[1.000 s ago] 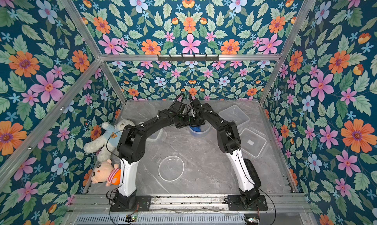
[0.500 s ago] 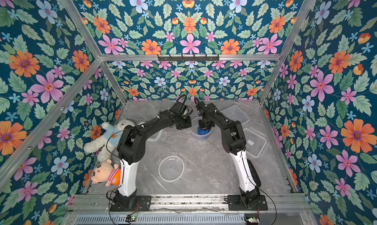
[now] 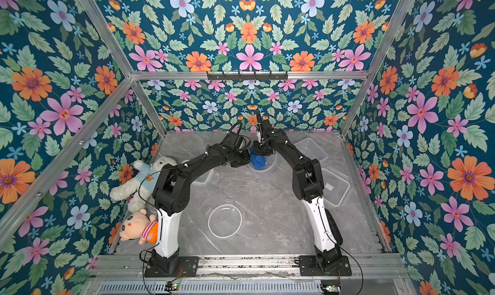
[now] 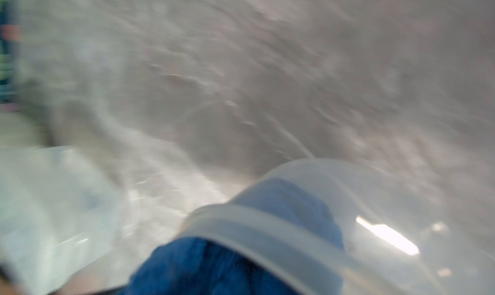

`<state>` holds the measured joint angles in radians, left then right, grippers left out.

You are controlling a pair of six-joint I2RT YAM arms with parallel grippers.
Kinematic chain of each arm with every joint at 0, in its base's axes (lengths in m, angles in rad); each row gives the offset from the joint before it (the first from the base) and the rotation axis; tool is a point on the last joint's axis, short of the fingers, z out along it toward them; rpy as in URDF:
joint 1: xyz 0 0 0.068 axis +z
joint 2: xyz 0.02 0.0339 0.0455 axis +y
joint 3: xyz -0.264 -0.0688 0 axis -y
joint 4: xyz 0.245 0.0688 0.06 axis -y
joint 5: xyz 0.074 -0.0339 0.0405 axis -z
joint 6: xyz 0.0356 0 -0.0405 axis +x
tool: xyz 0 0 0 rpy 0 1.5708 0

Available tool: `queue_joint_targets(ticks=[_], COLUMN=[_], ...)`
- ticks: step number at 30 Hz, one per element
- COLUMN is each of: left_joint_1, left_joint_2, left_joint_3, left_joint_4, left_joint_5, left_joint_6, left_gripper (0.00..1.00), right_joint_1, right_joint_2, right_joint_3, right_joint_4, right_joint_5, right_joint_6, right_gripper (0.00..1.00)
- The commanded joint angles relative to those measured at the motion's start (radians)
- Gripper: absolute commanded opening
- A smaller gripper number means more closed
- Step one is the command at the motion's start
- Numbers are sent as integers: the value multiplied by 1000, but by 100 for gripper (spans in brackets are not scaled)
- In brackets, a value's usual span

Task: Wipe the insides of the lunch boxes
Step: Wipe the dirt inside the lunch box.

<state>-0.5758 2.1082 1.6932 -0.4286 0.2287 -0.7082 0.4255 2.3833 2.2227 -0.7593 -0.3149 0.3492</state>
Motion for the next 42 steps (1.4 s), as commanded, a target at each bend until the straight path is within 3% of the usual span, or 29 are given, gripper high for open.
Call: queue_joint_targets(ticks=[1, 6, 11, 17, 24, 31, 37, 42], left_joint_1=[-6, -4, -3, -4, -5, -8, -9, -22], left_joint_2=[-5, -7, -5, -20, -34, -44, -38, -68], left_joint_3=[9, 20, 40, 54, 54, 26, 15, -33], left_joint_4=[-14, -29, -50, -81, -121, -126, -108, -25], left_joint_5=[36, 11, -5, -31, -45, -42, -9, 40], left_joint_6=[19, 25, 28, 36, 46, 50, 46, 20], left_gripper=[9, 9, 10, 11, 14, 18, 18, 36], right_joint_1=[7, 24, 27, 43, 88, 91, 90, 91], right_joint_2=[-12, -190, -270, -340, -234, -147, -64, 4], right_joint_3=[-25, -312, -417, -417, -242, -155, -37, 51], right_joint_4=[20, -34, -189, -295, -430, -384, -355, -322], right_joint_5=[-234, -200, -101, 220, 730, 658, 689, 503], right_joint_6=[49, 83, 7, -71, -115, -97, -107, -117], right_gripper=[0, 0, 0, 0, 0, 0, 0, 0])
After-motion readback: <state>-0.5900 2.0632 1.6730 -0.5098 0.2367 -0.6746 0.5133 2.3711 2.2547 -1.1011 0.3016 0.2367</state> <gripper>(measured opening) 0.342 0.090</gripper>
